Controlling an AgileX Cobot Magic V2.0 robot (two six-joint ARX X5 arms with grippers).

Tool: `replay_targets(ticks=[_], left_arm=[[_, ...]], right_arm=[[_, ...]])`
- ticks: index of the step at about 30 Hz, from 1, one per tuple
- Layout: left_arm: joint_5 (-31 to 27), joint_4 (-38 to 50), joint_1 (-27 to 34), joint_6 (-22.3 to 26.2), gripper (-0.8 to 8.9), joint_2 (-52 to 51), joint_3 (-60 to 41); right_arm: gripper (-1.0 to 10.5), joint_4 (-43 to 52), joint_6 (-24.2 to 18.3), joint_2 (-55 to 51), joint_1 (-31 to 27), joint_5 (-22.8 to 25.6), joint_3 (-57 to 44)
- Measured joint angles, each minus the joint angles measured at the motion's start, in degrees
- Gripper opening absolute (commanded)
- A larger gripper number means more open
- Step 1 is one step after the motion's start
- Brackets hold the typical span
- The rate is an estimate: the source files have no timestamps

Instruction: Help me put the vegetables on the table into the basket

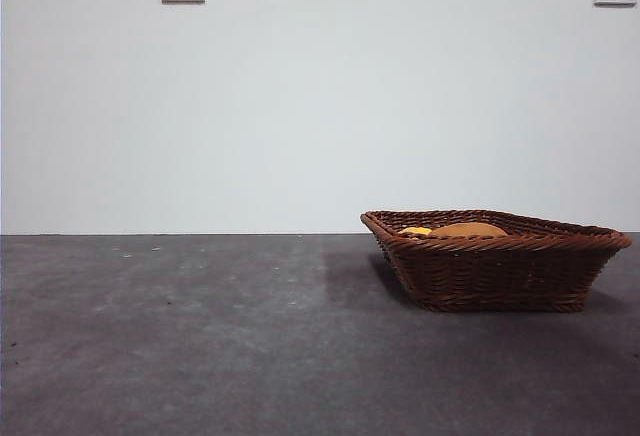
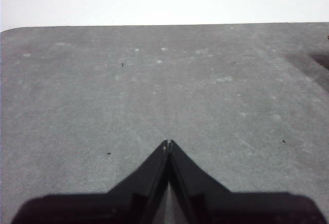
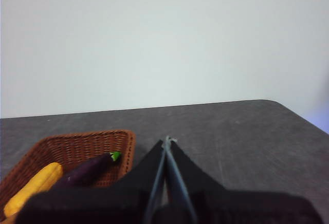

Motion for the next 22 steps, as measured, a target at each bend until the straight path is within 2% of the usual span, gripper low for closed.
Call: replay_targets(ticks=[5,14,22], left_arm=[[0.0,0.0,0.0,0.0,-0.03,0.3,0.0],[0.0,0.0,0.0,0.0,-0.03,0.3,0.0],[0.0,0.0,0.0,0.0,-0.03,0.4,0.0]], right_arm=[[0.0,0.8,0.0,-2.0,-2.9,-4.9,-4.7],[0.0,-1.0,0.1,-3.7,-3.1,-5.2,-7.1],[0.0,-11.5,0.1,-5.1,-3.1,-5.2,-7.1]])
